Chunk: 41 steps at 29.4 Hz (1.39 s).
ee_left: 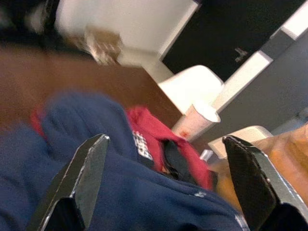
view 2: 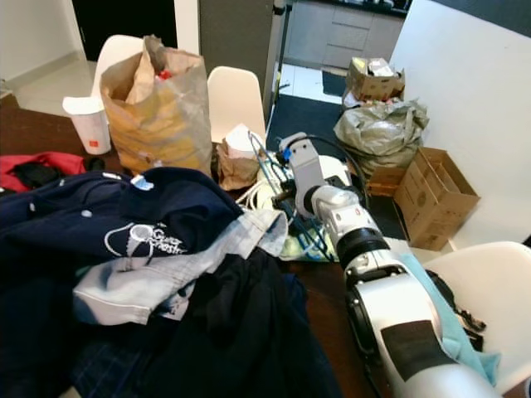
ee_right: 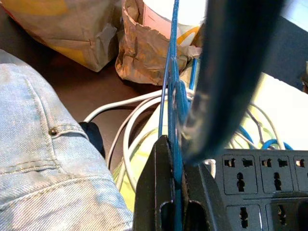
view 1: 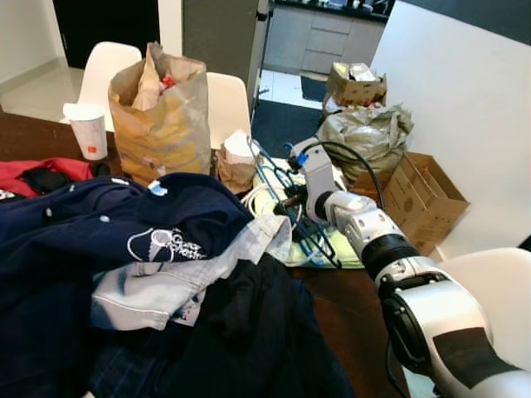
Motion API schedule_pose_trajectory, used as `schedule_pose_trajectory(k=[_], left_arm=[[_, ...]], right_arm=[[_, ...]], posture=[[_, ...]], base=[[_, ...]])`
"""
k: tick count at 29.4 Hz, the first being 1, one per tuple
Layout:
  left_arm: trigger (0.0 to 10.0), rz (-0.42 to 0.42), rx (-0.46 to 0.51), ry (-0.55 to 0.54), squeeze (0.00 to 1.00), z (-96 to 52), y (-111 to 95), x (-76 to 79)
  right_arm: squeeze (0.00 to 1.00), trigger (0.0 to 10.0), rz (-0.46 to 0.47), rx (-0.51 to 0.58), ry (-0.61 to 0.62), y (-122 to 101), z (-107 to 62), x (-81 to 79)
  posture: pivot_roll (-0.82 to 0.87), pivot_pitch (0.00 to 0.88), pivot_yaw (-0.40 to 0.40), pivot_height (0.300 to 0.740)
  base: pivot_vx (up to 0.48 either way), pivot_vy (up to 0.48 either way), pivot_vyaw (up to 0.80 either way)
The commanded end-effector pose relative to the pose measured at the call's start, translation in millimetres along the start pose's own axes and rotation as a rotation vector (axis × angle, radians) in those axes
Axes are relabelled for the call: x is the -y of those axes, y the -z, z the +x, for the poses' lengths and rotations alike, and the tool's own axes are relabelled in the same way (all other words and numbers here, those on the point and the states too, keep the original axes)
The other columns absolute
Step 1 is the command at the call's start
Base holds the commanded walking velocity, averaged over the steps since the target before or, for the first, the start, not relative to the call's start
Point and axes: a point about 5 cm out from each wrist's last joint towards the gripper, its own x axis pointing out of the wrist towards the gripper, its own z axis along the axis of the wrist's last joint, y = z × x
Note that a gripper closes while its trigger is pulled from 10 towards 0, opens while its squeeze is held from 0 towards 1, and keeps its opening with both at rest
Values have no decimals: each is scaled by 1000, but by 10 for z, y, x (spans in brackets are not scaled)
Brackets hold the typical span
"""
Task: Hang hanger
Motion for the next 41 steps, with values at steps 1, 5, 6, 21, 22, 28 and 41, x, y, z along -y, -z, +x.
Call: schedule_pose_trajectory(k=[1,5,6,21,22,28,41], left_arm=[[10000,-101,-85,1,0,95,188,-19],[10000,-192,-118,62,0,207,270,41],[10000,-192,-118,62,0,207,270,41],[10000,-133,-377,192,0,363,678,291],[10000,-133,-377,192,0,363,678,291],[10000,-209,-513,234,0,251,928,385],[10000,-311,-572,208,0,41,1034,413]], right_arm=[[0,10000,-8,-14,7,20,-18,45],[0,10000,-13,-20,10,32,-29,68],[0,10000,-13,-20,10,32,-29,68],[0,10000,-32,-42,14,55,-45,100],[0,10000,-32,-42,14,55,-45,100],[0,10000,-37,-47,20,54,-58,131],[0,10000,-48,-59,43,48,-88,200]], posture=[[181,0,-158,740],[174,0,-160,740],[174,0,-160,740],[157,0,-159,740],[157,0,-159,740],[153,0,-163,740],[155,0,-151,740]], base=[[0,0,0],[0,0,0],[0,0,0],[0,0,0],[0,0,0],[0,0,0],[0,0,0]])
